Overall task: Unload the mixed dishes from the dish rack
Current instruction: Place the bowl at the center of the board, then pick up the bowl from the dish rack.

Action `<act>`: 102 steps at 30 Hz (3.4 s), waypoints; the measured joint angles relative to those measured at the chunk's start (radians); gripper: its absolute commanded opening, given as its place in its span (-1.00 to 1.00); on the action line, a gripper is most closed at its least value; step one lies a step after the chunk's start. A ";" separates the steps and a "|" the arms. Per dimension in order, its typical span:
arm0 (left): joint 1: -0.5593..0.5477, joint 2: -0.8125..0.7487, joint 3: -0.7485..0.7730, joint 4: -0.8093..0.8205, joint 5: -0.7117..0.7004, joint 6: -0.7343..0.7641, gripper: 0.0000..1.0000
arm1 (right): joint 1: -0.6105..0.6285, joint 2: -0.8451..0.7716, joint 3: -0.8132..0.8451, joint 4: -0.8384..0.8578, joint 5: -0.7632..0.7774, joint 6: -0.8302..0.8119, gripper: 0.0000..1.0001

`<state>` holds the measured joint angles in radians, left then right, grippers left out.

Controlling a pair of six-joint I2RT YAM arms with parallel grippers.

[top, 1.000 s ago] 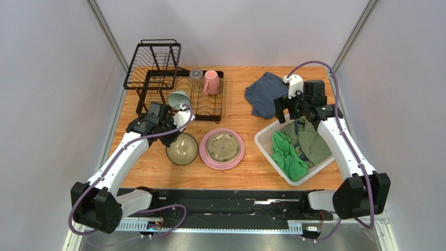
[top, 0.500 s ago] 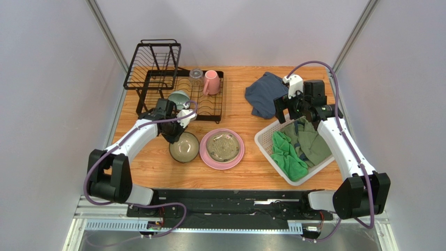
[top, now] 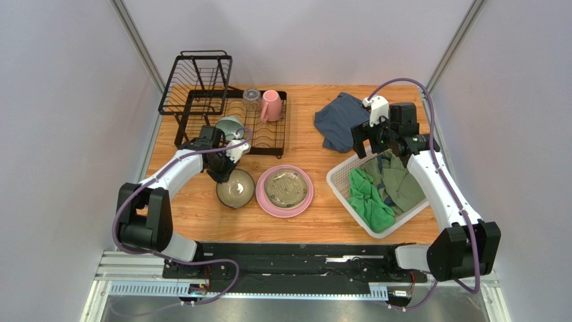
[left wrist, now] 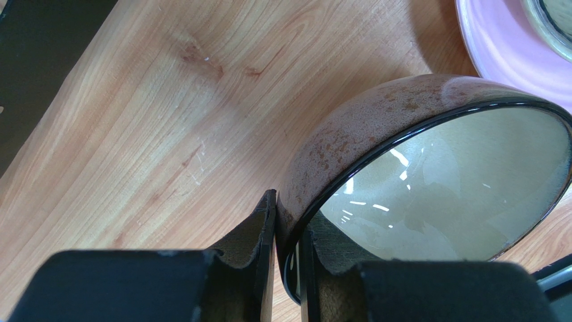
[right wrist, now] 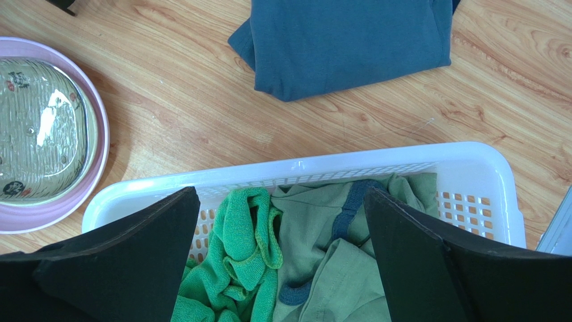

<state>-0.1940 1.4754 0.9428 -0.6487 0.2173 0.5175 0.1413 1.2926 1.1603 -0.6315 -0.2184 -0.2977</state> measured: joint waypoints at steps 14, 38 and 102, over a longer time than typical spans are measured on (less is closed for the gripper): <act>0.004 0.005 0.001 0.002 0.003 0.001 -0.49 | 0.000 0.003 0.000 0.000 0.000 0.000 0.99; 0.006 0.008 -0.001 0.010 -0.028 0.005 -0.14 | 0.001 0.014 0.000 0.000 0.000 -0.003 0.99; 0.102 -0.614 -0.151 0.173 -0.070 -0.082 0.89 | 0.472 0.604 0.382 0.520 0.115 -0.056 0.54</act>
<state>-0.0921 0.8616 0.7921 -0.4759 0.1474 0.4358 0.6136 1.8969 1.5421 -0.1116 -0.1036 -0.3534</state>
